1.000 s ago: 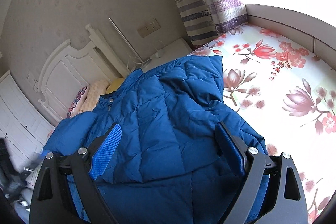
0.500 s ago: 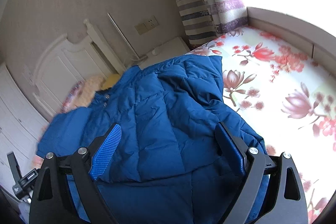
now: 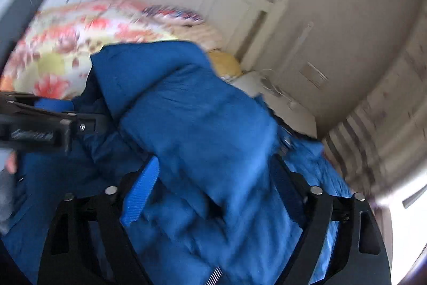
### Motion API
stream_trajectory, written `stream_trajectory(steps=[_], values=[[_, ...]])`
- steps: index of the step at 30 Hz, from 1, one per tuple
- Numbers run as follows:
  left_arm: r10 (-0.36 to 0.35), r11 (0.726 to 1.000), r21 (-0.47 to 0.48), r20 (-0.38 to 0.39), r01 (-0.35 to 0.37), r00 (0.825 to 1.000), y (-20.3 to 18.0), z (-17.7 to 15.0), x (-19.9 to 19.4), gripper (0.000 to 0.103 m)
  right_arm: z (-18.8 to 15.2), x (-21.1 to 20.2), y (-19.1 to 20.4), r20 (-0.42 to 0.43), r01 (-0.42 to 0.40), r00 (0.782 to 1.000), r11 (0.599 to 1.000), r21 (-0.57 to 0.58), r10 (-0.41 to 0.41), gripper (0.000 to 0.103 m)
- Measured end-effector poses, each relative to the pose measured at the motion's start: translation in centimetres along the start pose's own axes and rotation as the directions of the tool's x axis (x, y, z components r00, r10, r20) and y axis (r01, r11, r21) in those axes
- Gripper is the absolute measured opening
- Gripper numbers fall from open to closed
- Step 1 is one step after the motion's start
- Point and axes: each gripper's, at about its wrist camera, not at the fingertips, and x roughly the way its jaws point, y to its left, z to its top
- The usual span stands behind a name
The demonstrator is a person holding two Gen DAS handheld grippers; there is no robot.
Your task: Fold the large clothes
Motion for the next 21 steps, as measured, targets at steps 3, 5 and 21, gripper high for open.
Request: stream_trajectory(steps=[3,5,21], values=[[-0.014,1.0,-0.009,0.001,0.014,1.0,0.1,0.0,-0.1,0.082,0.5,0.9,-1.7,0.019,-0.142,0.99,0.984,0.105,0.141,0.04],[-0.021,1.0,-0.011,0.002,0.021,1.0,0.1,0.0,-0.1,0.083,-0.1,-0.4,-4.3,0.102,-0.214,0.975,0.951,0.222,0.195,0.025],[-0.043,0.999,-0.016,0.002,0.043,0.999,-0.1,-0.2,0.1,0.087,-19.1,-4.8,-21.3,0.23,-0.277,0.955,0.291,0.916,0.186,0.099]])
